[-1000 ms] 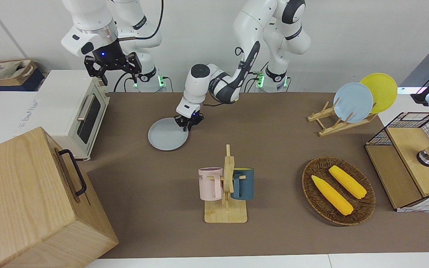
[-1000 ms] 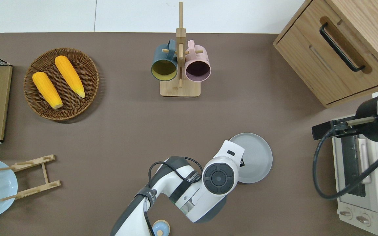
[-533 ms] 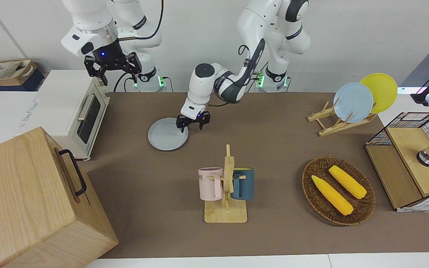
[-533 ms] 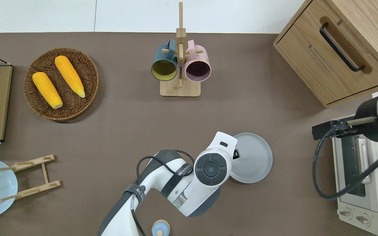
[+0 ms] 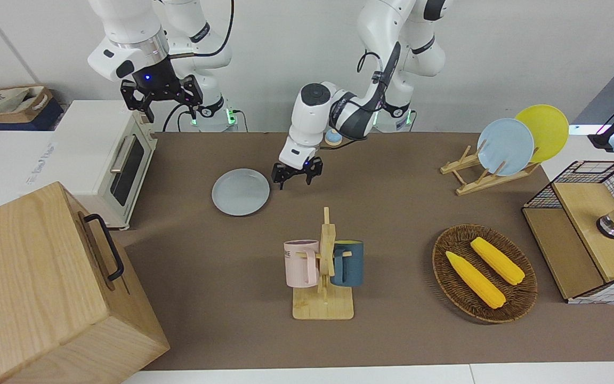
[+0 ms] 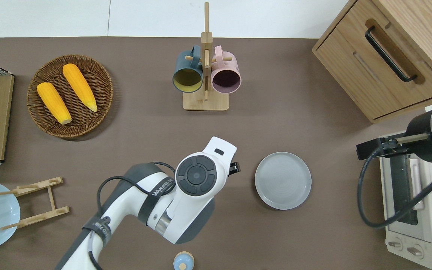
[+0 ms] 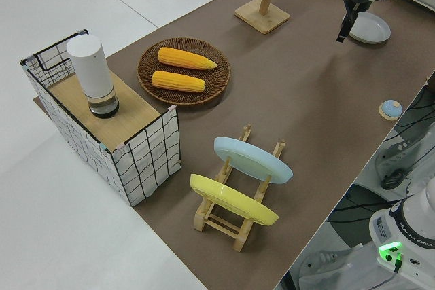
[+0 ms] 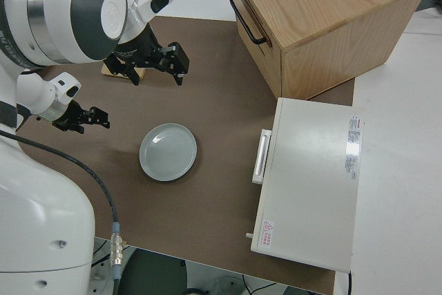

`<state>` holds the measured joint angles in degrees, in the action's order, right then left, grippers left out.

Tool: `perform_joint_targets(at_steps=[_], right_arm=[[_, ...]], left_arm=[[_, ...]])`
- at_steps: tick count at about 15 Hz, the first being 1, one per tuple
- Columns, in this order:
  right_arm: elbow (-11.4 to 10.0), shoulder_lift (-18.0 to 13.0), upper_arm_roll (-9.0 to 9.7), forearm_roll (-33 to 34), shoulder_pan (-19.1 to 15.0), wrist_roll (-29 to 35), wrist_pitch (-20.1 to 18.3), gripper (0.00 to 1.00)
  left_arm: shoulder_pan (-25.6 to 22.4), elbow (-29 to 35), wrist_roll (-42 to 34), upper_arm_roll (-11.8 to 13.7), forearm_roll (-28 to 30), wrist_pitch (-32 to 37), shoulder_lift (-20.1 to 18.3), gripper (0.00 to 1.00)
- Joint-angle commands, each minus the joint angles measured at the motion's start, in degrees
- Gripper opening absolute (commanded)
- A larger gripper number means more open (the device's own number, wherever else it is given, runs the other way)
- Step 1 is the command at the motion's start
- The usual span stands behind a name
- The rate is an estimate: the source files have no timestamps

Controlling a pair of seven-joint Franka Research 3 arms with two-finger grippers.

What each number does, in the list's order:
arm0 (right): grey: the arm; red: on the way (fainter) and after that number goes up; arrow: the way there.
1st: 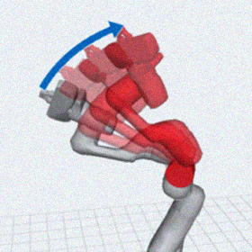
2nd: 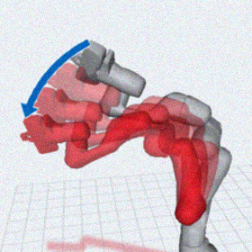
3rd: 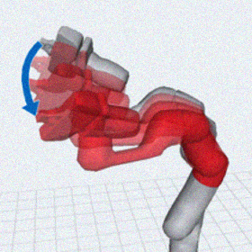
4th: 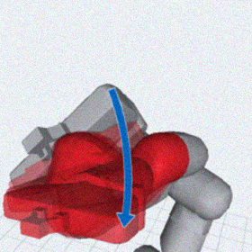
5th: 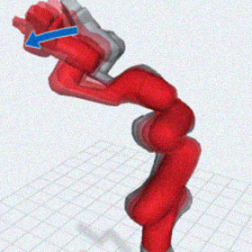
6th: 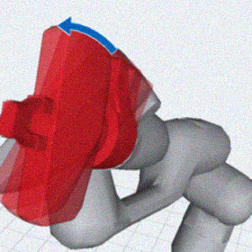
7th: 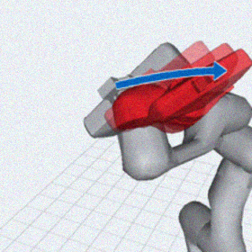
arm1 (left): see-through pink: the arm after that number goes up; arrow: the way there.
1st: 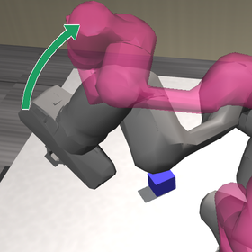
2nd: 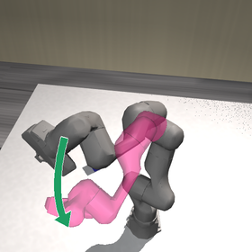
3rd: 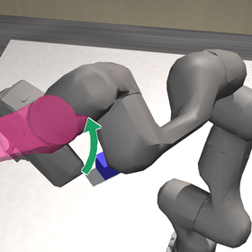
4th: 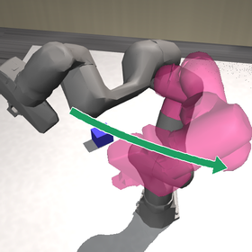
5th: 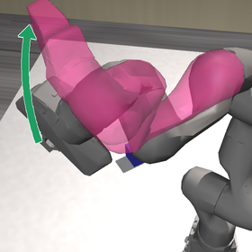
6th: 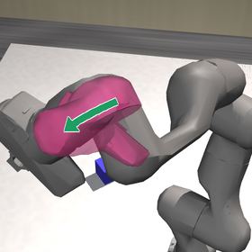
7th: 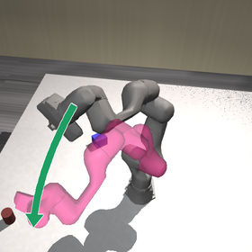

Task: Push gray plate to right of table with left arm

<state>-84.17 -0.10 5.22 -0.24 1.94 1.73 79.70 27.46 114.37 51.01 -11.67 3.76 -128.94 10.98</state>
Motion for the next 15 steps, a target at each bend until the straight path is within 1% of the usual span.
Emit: perform_joint_targets(at_steps=[1,3,8,11,13,15], right_arm=[[-0.03,-0.43,0.32,-0.46,-0.62,-0.06,-0.69,0.983],[-0.03,-0.43,0.23,-0.46,-0.62,-0.15,-0.69,0.983],[0.05,-0.43,0.23,-0.46,-0.62,-0.15,-0.69,0.983],[-0.03,-0.43,0.32,-0.46,-0.62,-0.15,-0.69,0.983],[0.05,-0.43,0.23,-0.46,-0.62,-0.15,-0.69,0.983],[-0.03,-0.43,0.32,-0.46,-0.62,-0.15,-0.69,0.983]], left_arm=[[-5.3,2.79,-7.92,-0.11,0.81,6.49,-5.61,0.98],[-8.2,2.44,-12.05,-0.11,0.81,9.57,-7.01,0.98],[-16.55,1.04,-25.67,-0.02,0.9,18.97,-11.67,0.99],[-20.42,-0.81,-31.12,-0.02,0.46,23.46,-13.87,0.99],[-22.0,-2.13,-34.91,-0.02,0.02,26.54,-14.75,0.99],[-22.8,-3.71,-35.19,-0.11,-0.15,26.9,-14.67,0.99]])
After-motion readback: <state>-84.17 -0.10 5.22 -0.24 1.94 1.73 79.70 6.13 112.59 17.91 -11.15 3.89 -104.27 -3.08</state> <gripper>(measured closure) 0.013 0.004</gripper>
